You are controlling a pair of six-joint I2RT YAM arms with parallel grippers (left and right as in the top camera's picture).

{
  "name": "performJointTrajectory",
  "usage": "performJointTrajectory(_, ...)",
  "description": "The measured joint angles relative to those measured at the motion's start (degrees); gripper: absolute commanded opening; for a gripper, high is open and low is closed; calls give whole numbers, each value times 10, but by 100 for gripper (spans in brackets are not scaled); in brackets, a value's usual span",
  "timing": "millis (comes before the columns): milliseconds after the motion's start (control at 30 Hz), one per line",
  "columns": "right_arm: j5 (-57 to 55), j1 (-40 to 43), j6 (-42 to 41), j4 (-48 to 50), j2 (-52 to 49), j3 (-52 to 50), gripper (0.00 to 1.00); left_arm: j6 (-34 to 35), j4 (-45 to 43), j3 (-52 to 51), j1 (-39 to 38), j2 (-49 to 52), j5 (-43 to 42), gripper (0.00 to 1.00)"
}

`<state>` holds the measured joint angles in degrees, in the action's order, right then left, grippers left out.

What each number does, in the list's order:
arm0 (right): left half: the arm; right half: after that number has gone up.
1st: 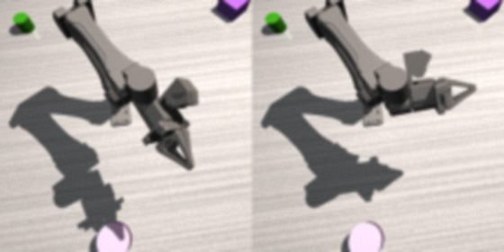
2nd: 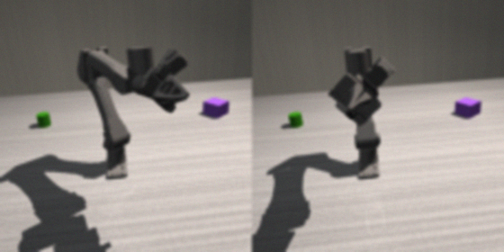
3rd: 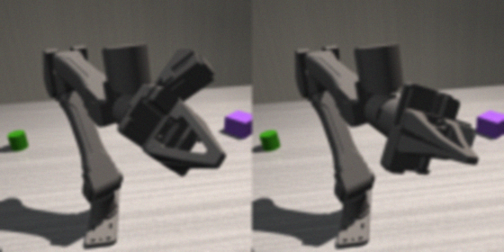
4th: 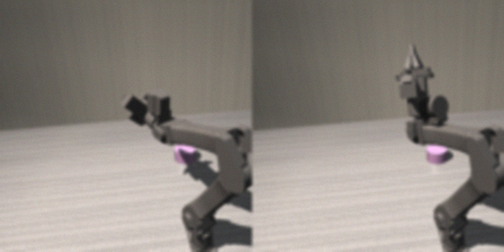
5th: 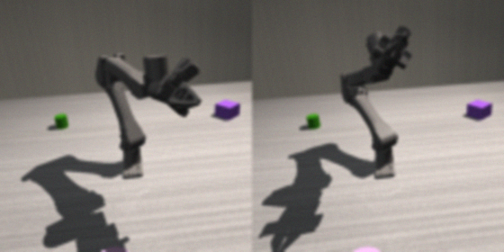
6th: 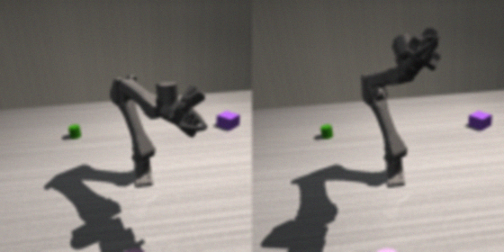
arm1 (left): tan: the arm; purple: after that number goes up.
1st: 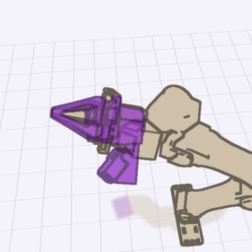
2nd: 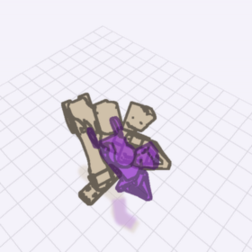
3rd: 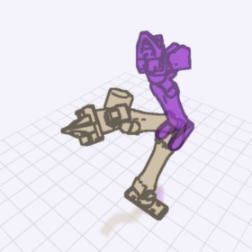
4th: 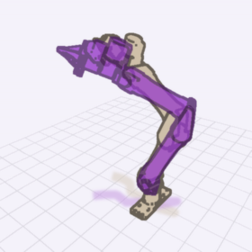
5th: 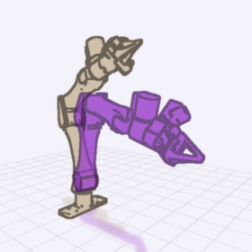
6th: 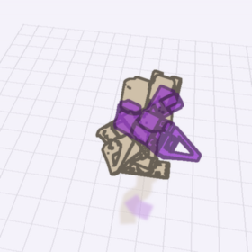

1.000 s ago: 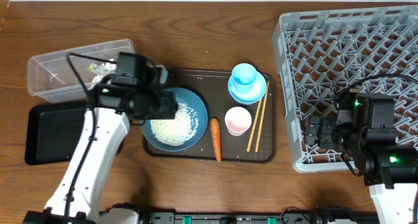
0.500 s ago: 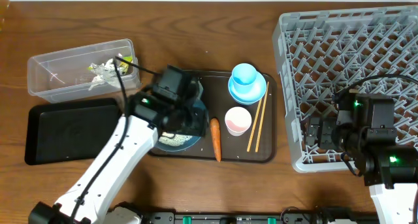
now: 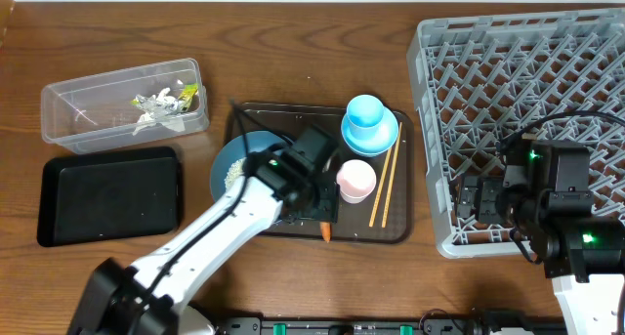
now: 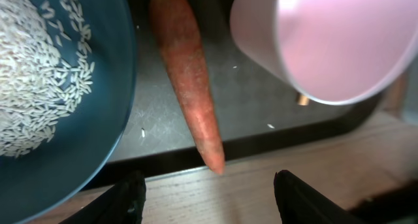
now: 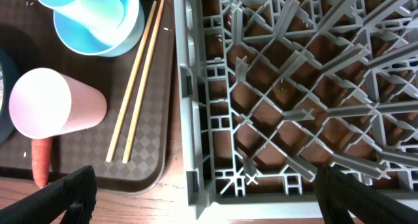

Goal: Sort waste into correct bins and load items into the dishwasher rack

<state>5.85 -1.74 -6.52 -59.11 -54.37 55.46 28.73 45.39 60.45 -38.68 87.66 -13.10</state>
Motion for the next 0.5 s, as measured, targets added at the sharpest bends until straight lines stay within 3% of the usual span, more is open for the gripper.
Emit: performJointTrajectory(500, 0, 0, 0, -1, 0, 0, 99, 15, -60, 0, -16, 109, 22, 66)
